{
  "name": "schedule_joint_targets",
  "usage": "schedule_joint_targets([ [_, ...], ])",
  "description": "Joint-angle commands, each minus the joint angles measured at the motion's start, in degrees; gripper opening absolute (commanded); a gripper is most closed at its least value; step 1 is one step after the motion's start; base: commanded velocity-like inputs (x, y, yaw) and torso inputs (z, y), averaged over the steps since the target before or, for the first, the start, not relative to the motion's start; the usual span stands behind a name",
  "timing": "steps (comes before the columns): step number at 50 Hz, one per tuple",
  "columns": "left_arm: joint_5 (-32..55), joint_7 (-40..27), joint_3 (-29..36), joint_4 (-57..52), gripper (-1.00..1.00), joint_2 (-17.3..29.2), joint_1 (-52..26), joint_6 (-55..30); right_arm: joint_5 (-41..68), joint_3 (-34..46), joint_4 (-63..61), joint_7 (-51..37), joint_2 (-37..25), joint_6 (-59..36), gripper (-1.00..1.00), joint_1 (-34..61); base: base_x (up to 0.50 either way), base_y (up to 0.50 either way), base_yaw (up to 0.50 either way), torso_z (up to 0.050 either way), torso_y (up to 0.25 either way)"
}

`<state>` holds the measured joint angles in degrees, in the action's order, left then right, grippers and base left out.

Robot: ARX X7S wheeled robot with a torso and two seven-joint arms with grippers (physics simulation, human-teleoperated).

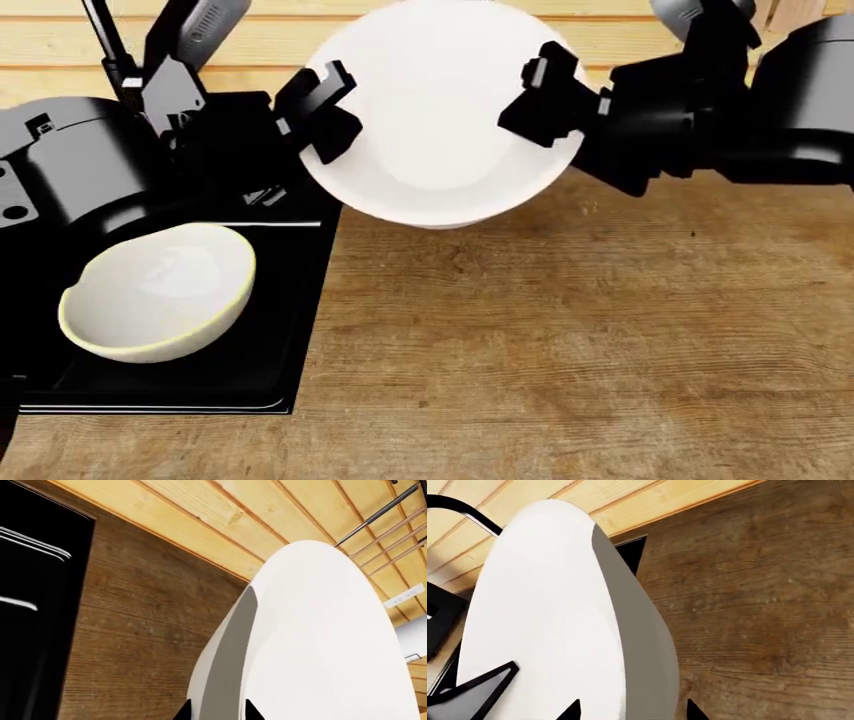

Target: Stack the bowls in the sink.

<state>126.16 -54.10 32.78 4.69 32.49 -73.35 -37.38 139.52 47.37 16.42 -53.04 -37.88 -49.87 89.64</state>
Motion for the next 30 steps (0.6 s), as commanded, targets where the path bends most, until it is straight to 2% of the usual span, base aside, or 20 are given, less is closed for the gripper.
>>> schedule_joint_targets([
  [1, -0.1, 0.1, 0.0, 0.4, -1.0, 0.0, -0.6, 0.5, 0.8, -0.4, 0.3, 0.6, 0.2, 0.2, 1.0, 0.4, 0.0, 0.0, 0.0, 0.0, 0.0],
  [16, -1.2, -0.7, 0.5, 0.5, -1.0, 0.5, -0.7, 0.9, 1.4, -1.0, -0.5, 0.2, -0.8, 0.8, 1.0, 0.6, 0.0, 0.0, 0.0, 0.001, 0.001],
  [30, -3.0, -5.0, 1.8, -0.4, -1.0, 2.8, -1.9, 0.6, 2.3, -1.6, -2.9, -1.0, -2.9, 1.5, 1.0, 0.2, 0.0, 0.0, 0.0, 0.0, 0.0],
])
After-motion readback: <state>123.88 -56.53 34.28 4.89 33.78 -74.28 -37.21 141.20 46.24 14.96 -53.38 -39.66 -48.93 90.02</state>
